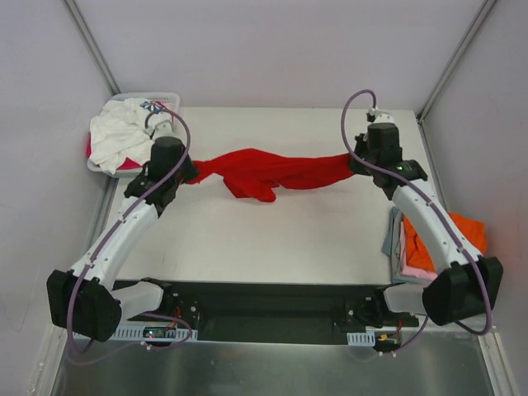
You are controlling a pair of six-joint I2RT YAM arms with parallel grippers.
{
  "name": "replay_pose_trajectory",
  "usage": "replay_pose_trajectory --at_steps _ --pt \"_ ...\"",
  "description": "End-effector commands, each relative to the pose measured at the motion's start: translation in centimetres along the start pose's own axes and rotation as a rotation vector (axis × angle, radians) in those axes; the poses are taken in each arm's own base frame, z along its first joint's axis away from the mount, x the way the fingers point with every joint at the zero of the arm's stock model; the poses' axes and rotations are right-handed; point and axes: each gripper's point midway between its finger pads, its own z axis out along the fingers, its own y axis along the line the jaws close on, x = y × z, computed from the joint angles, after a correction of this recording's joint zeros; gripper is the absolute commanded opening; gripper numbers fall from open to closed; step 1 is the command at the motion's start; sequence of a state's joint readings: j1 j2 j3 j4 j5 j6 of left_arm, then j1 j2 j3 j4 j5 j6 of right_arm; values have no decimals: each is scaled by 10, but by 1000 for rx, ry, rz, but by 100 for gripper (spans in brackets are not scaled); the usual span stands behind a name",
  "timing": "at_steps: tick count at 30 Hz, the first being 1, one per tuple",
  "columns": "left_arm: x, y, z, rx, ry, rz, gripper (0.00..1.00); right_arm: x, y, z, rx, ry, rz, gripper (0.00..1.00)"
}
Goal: Fold and stack the t-shirts
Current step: Flatten out the tshirt
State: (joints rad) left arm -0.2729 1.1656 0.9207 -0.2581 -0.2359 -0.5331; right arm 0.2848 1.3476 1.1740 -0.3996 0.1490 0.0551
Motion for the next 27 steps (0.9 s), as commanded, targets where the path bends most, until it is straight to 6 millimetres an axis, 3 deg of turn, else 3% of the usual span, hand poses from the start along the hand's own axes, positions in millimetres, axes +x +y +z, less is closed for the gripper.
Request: replay_pose_trajectory --at_steps 1,4,7,10,13,18,20,27 --pt "-104 -4 -61 -37 -251 66 0 -82 -23 -84 69 -256 -40 1" --pt "-153 -20 -99 7 -376 36 0 -114 -23 -134 45 -388 -51 1" --pt "-189 -40 -135 95 -465 46 0 -143 -23 -185 22 -516 -63 1" --pt "-204 -52 -156 155 -503 89 0 -155 -25 -219 19 -592 -90 1" --pt "-195 -52 -160 177 -491 128 0 -160 -31 -246 30 -654 -94 1" --pt "-171 -40 -164 188 -466 130 0 -143 -27 -274 -47 -692 -88 1" --pt "-163 -37 -166 197 -461 124 0 -136 -27 -294 -79 -729 -88 2" --pt "-171 -39 -214 287 -554 137 0 -135 -14 -373 -226 -894 -134 2"
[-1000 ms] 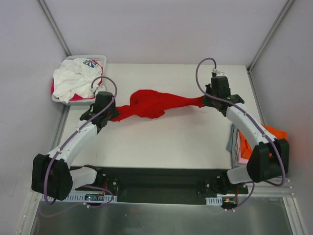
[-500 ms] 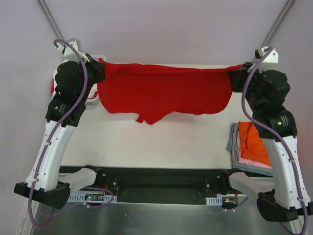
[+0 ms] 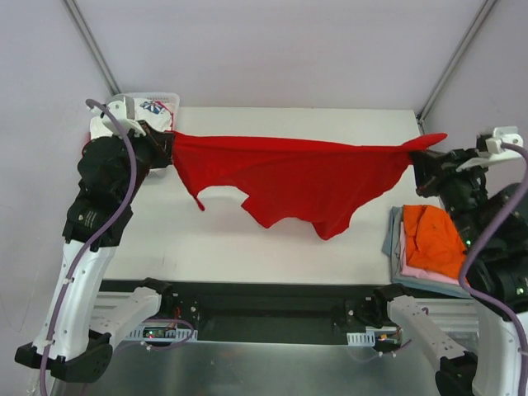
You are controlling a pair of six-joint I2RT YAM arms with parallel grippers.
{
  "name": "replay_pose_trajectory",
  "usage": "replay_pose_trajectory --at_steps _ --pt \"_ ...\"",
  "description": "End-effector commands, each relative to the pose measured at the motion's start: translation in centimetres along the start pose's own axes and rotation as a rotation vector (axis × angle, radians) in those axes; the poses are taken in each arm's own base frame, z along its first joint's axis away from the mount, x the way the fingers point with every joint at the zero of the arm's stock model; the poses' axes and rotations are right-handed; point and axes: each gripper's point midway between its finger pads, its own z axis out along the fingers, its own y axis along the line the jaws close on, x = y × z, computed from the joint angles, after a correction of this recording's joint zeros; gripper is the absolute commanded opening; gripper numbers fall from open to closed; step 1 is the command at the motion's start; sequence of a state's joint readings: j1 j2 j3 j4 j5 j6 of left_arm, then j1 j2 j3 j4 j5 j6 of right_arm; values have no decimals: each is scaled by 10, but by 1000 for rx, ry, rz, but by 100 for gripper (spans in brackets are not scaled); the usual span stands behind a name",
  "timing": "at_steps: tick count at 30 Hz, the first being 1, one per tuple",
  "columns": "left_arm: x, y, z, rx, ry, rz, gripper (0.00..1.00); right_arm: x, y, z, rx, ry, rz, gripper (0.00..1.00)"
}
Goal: Fold and stack the t-shirts
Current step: Flatten out the tshirt
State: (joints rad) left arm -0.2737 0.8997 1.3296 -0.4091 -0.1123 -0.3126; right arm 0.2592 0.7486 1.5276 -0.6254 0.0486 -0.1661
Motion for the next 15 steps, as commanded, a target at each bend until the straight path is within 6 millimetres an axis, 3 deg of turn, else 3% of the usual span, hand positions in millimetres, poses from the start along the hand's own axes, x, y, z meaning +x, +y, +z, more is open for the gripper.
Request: replay_pose_trajectory --at_steps 1,6,9,12,14,15 --pt "-46 5 -37 -15 -155 44 0 -70 1 -48 -4 -235 -30 1" --pt "-74 -27 -79 152 -242 14 0 -100 10 -80 -49 -335 -36 2" --pt "-81 -30 -92 170 -271 1 0 -113 11 -91 -52 -395 -42 5" --pt "-85 -26 -83 135 -271 -15 0 -122 18 -83 -87 -423 -45 7" --pt "-85 -22 -68 102 -258 -20 0 -120 17 -58 -77 -389 -35 8" --pt "-84 -21 -49 81 -238 -24 0 -119 17 -45 -75 -374 -36 8"
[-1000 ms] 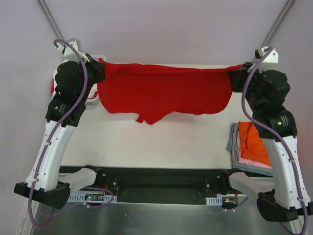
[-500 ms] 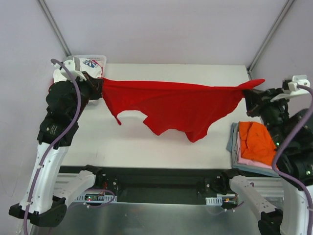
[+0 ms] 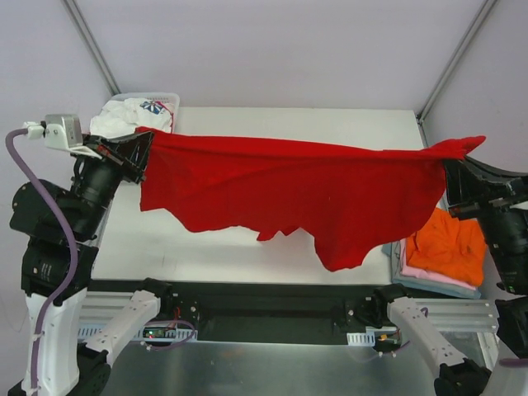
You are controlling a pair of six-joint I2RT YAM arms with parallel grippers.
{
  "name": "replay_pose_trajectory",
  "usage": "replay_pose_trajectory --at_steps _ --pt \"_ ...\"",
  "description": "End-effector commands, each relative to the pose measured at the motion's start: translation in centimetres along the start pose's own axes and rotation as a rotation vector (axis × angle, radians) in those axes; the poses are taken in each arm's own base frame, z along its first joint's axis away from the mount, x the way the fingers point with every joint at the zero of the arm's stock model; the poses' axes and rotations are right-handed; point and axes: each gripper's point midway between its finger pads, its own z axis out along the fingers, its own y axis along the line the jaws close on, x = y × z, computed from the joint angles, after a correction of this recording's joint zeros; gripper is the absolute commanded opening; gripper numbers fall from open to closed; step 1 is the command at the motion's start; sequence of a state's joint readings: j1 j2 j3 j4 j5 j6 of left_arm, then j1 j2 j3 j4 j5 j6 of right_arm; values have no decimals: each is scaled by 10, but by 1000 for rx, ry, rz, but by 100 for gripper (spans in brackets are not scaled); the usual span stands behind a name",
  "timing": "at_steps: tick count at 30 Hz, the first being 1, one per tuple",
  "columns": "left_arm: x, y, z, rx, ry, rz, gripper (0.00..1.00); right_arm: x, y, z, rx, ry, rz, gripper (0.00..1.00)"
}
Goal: Fold and stack the t-shirts
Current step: Flatten out the tshirt
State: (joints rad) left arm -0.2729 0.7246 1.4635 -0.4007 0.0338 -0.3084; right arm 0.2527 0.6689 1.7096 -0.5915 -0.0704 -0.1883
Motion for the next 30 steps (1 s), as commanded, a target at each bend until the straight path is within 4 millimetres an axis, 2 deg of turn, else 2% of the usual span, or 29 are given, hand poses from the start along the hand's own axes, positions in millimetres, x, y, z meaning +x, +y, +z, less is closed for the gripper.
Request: replay_pose_trajectory --at_steps 1,2,3,4,5,6,7,8,9,10,11,12,13,14,15,16,17,18,19,20,21,23,25,26,27,28,29,30 --pt "11 37 51 -172 22 -3 0 -13 -18 60 73 -60 -24 8" --pt "17 40 63 -181 36 -8 0 -4 -26 77 108 -34 -22 7" --pt "36 51 87 -216 83 -11 0 -1 -29 91 115 -28 -29 7" --pt "42 55 101 -226 85 -23 0 10 -33 107 125 -1 -32 6" --pt "53 62 113 -250 106 -27 0 41 -43 138 156 77 -38 6" --pt "80 79 136 -306 165 -24 0 52 -48 153 172 98 -46 6" --pt "93 87 149 -333 178 -32 0 76 -56 169 193 149 -52 6" --pt "105 96 161 -358 197 -32 0 110 -68 191 233 218 -65 6" --pt "137 110 182 -393 264 -25 0 124 -75 208 242 221 -77 6" --pt "150 120 193 -426 284 -26 0 145 -81 219 245 252 -76 7" --pt "187 133 212 -451 361 -21 0 156 -83 232 230 258 -73 7" --pt "187 133 226 -448 358 -27 0 187 -95 257 238 291 -74 7" --pt "197 138 238 -456 370 -38 0 187 -99 271 225 275 -73 7" --pt "231 152 254 -480 432 -38 0 197 -110 284 240 284 -70 7" --pt "219 151 272 -481 391 -49 0 225 -120 304 245 318 -43 15" --pt "225 156 283 -488 391 -48 0 235 -126 316 242 323 -33 26" --pt "251 170 295 -514 432 -40 2 223 -135 328 257 287 -32 41" --pt "238 171 308 -519 390 -51 16 247 -146 340 278 311 -27 77" --pt "240 176 314 -528 386 -53 42 249 -151 345 298 306 -18 89" --pt "247 186 317 -565 383 -47 63 243 -156 349 313 291 -22 98" --pt "245 189 319 -573 375 -38 89 250 -159 349 324 305 -21 97" --pt "244 189 320 -562 381 -20 92 264 -161 342 338 359 -17 96" --pt "252 190 312 -562 408 -6 94 270 -157 328 339 405 0 96" --pt "259 190 303 -557 438 -3 94 282 -151 317 336 462 12 96" --pt "263 190 296 -556 454 3 94 313 -146 299 333 549 27 96" --pt "259 187 287 -555 455 -3 94 306 -138 286 330 555 31 96" --pt "283 193 269 -575 516 -6 94 328 -125 268 327 634 55 96" --pt "294 191 261 -568 544 -28 94 356 -117 244 328 722 67 96"
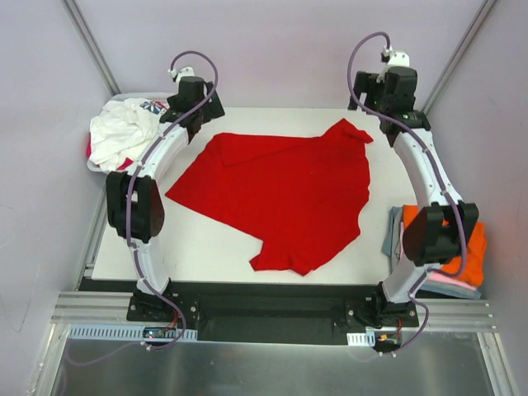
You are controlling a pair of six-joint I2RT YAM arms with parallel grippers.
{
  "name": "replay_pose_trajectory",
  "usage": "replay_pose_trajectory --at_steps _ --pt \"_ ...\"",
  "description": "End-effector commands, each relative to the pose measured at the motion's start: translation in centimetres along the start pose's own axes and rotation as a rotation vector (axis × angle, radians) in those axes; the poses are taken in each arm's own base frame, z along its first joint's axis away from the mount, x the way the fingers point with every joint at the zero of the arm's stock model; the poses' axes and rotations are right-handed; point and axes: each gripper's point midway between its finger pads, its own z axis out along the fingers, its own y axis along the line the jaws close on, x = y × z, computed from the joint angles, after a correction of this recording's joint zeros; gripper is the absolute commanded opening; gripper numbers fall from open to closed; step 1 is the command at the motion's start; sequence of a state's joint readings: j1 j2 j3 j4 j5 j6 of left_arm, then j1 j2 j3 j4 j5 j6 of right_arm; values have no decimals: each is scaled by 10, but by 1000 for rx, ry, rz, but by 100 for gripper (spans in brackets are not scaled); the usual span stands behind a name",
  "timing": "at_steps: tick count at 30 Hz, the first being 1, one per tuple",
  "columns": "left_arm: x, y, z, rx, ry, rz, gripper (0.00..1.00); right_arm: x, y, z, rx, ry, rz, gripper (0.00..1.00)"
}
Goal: Fold and stack the t-shirts
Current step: Flatten out the tshirt
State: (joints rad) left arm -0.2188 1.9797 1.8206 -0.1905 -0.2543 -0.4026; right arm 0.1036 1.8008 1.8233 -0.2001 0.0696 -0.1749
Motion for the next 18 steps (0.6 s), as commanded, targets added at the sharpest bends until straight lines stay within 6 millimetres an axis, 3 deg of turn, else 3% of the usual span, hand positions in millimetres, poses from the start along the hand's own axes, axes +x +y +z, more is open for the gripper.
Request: replay_pose_trajectory --at_steps 1,2,3,4,5,7,11,13,14,18 --pt "28 17 -33 -5 61 -3 93 66 24 -58 -7 186 33 96" --pt "37 21 -38 -8 80 -11 92 87 37 -75 -12 257 56 96" --pt "73 28 -38 -5 164 -30 92 105 42 -81 -12 302 72 98" --pt "87 30 -39 -1 198 -39 89 143 42 -87 -2 389 59 99" --pt "116 36 -39 -5 266 -42 88 162 52 -93 -14 437 73 99" --pt "147 34 -37 31 359 -61 86 208 56 -102 3 543 80 95" --pt "198 37 -37 42 484 -40 83 261 61 -116 6 673 80 93" --pt "219 41 -38 26 529 -30 83 278 68 -124 -4 719 89 93" --pt "236 45 -44 13 566 -22 83 293 66 -130 5 754 84 93" --pt "275 66 -54 -69 630 -30 83 333 55 -139 69 824 101 92"
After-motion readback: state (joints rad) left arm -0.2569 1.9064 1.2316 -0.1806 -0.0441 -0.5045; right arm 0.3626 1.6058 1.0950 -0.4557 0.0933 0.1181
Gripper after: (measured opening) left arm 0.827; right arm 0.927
